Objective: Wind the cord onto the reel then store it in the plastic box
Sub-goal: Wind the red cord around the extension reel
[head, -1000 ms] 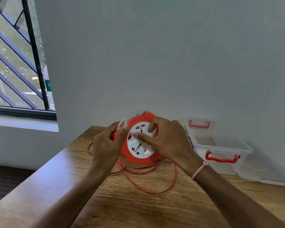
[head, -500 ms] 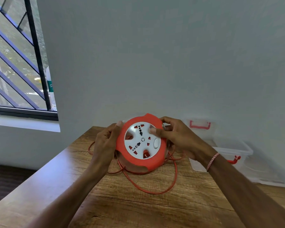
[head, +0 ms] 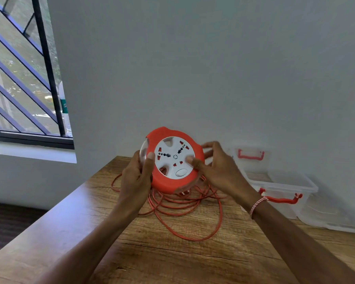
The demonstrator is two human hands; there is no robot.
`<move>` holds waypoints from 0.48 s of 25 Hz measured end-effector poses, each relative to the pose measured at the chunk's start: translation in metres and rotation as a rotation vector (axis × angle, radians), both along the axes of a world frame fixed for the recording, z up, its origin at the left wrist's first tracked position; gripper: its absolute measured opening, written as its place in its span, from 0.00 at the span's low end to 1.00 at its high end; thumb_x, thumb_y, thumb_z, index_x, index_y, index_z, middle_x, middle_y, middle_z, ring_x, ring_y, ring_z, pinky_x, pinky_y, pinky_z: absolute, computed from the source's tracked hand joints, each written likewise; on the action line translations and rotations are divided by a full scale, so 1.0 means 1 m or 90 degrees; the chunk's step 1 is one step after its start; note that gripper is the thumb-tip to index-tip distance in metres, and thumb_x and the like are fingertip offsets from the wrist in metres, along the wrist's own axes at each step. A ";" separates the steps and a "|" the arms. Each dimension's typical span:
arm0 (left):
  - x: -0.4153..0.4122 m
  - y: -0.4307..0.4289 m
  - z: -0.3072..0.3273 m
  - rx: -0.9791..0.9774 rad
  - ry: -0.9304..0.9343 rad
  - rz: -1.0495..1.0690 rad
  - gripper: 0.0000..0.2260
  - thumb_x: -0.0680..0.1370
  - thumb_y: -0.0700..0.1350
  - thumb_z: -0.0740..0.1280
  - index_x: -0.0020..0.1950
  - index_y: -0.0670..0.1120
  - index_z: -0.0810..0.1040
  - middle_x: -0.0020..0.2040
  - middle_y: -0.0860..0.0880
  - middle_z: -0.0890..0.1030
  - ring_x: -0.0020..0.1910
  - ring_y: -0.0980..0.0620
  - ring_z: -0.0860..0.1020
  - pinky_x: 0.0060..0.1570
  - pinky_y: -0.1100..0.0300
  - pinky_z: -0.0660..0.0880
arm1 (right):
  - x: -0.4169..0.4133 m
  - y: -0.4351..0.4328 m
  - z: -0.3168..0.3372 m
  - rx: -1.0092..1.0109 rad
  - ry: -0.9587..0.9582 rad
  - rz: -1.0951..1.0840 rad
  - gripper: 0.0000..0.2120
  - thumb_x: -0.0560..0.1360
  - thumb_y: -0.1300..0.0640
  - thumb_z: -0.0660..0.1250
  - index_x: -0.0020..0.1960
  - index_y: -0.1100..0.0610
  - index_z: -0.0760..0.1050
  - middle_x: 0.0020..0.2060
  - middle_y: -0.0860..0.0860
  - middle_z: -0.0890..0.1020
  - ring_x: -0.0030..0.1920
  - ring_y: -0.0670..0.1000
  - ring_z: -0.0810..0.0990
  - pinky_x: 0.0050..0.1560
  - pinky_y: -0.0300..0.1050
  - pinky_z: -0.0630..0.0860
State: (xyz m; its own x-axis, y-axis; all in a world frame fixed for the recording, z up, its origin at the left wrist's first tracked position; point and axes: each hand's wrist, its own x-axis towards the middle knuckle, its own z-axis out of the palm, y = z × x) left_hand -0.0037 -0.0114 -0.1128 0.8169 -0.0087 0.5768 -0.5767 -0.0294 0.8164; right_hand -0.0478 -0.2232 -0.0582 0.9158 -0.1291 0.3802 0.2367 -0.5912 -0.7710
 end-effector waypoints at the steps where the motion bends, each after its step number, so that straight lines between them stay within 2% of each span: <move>1: 0.000 0.000 0.000 0.000 -0.005 -0.007 0.10 0.82 0.62 0.59 0.58 0.63 0.77 0.48 0.53 0.87 0.43 0.51 0.88 0.34 0.59 0.84 | -0.001 -0.003 0.005 -0.145 -0.134 -0.057 0.30 0.74 0.34 0.71 0.68 0.48 0.69 0.55 0.45 0.79 0.44 0.45 0.83 0.41 0.45 0.83; 3: 0.000 -0.001 0.000 0.019 -0.018 -0.016 0.09 0.84 0.60 0.58 0.60 0.64 0.76 0.50 0.55 0.87 0.46 0.50 0.88 0.35 0.59 0.84 | -0.007 -0.005 0.018 -0.378 -0.335 -0.036 0.26 0.77 0.35 0.68 0.68 0.46 0.69 0.54 0.44 0.78 0.43 0.42 0.78 0.38 0.38 0.77; 5: 0.000 -0.001 -0.001 0.045 -0.033 -0.018 0.10 0.85 0.58 0.58 0.62 0.63 0.76 0.51 0.54 0.87 0.46 0.49 0.88 0.38 0.53 0.86 | -0.013 -0.001 0.025 -0.571 -0.359 0.024 0.25 0.77 0.34 0.65 0.70 0.43 0.69 0.49 0.43 0.83 0.40 0.46 0.82 0.33 0.40 0.75; 7: 0.001 0.000 -0.002 0.069 -0.048 -0.011 0.13 0.85 0.58 0.58 0.67 0.60 0.76 0.51 0.53 0.87 0.47 0.50 0.88 0.41 0.49 0.87 | -0.016 0.007 0.021 -0.709 -0.349 -0.010 0.27 0.77 0.32 0.63 0.72 0.43 0.69 0.46 0.46 0.87 0.38 0.51 0.85 0.33 0.41 0.71; 9: 0.001 -0.001 -0.003 0.085 -0.049 0.003 0.16 0.85 0.57 0.58 0.71 0.56 0.75 0.50 0.52 0.87 0.47 0.51 0.88 0.43 0.45 0.87 | -0.017 0.016 0.014 -0.732 -0.334 -0.061 0.29 0.78 0.31 0.61 0.73 0.45 0.69 0.45 0.49 0.88 0.38 0.53 0.85 0.35 0.42 0.73; 12: 0.001 0.000 -0.004 0.086 -0.053 0.003 0.19 0.86 0.60 0.59 0.74 0.54 0.75 0.50 0.52 0.87 0.46 0.50 0.88 0.43 0.43 0.86 | -0.017 0.026 0.001 -0.624 -0.342 -0.083 0.32 0.76 0.28 0.62 0.70 0.49 0.74 0.42 0.52 0.87 0.37 0.53 0.85 0.38 0.45 0.79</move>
State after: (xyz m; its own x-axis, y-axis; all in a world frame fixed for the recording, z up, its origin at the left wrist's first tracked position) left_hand -0.0026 -0.0117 -0.1165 0.7662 -0.0875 0.6366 -0.6422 -0.1391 0.7538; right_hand -0.0644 -0.1975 -0.0568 0.6038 0.3597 0.7113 0.2908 -0.9303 0.2236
